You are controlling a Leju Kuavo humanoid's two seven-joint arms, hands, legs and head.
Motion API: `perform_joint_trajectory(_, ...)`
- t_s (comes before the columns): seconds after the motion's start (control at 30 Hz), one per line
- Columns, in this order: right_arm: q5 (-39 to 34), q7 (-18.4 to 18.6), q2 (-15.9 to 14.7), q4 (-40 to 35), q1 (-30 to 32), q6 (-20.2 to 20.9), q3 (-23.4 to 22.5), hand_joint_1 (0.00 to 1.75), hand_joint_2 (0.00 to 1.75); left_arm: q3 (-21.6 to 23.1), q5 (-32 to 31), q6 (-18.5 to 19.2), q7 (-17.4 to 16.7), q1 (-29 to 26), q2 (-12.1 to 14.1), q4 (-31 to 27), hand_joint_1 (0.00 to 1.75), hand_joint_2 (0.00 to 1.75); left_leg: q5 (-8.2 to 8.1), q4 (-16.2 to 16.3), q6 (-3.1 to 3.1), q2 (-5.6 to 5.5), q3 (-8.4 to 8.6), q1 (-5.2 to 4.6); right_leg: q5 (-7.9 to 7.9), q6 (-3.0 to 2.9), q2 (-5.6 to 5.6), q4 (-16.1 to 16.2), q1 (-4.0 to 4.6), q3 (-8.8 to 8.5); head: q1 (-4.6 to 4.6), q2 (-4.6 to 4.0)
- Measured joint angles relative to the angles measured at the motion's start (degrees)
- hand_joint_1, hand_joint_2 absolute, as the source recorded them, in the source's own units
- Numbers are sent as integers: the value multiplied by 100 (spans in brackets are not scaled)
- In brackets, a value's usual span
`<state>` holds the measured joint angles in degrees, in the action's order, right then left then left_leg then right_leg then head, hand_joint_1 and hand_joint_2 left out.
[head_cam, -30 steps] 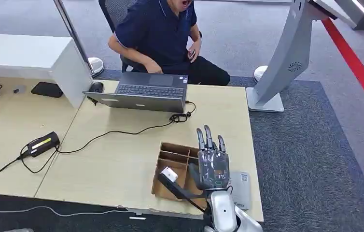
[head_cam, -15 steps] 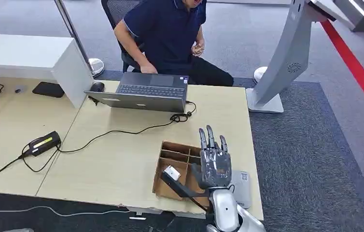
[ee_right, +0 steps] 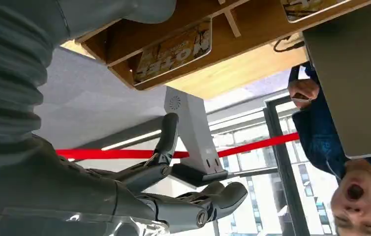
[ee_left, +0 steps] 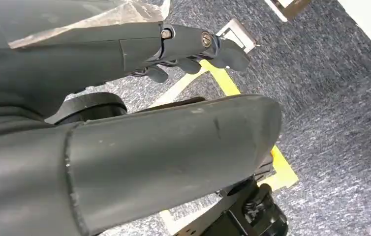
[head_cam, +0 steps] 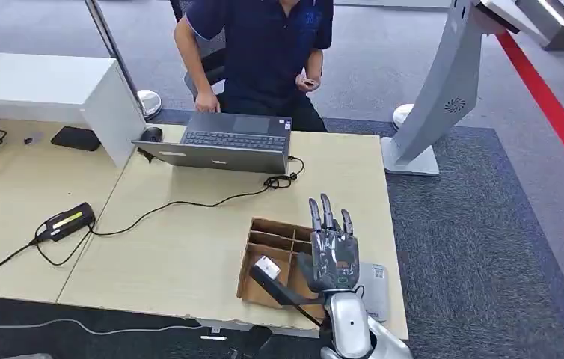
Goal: Pass the card to the sensor for recognition and then transmit it.
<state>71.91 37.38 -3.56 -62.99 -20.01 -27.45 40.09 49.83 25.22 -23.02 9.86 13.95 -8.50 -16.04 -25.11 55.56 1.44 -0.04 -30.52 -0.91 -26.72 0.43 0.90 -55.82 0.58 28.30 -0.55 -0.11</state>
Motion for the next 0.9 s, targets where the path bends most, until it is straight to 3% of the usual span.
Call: perform_joint_trajectory(0.9,-33,0,0,77,-53,-24,15,0,175,4,0,0,-96,4,9,-44,0,0,7,0,1,-1,-4,0,5,-2,-1,0,0,3,-2,0)
